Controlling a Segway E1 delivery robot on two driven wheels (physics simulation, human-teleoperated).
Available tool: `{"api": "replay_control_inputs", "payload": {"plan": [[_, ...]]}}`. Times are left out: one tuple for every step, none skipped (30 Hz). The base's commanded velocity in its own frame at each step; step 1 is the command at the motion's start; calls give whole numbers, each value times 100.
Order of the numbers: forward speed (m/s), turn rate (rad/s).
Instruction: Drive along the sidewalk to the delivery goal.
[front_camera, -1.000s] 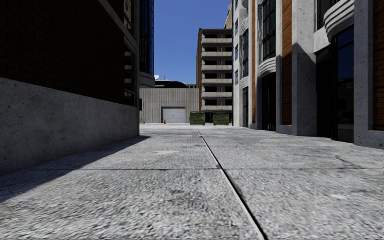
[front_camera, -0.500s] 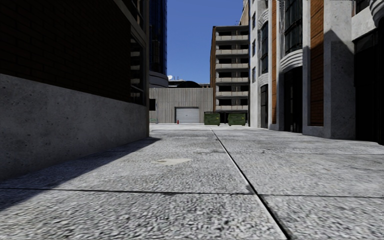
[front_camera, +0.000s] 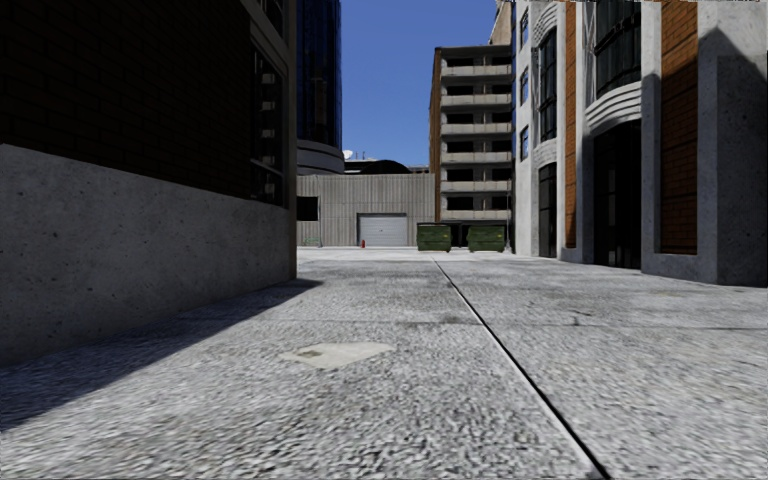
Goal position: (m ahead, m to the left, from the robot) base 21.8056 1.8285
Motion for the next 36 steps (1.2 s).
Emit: {"api": "replay_control_inputs", "payload": {"plan": [[200,120],[200,46],[200,0],[200,0],[200,0],[200,0],[200,0],[200,0],[200,0],[200,0],[200,0],[200,0],[200,0],[200,0],[200,0],[200,0],[200,0],[200,0],[200,0],[200,0],[200,0],[200,0],[200,0],[200,0],[200,0],[200,0],[200,11],[200,26],[200,35],[200,37],[200,37],[200,37],[200,0],[200,0],[200,0],[200,0]]}}
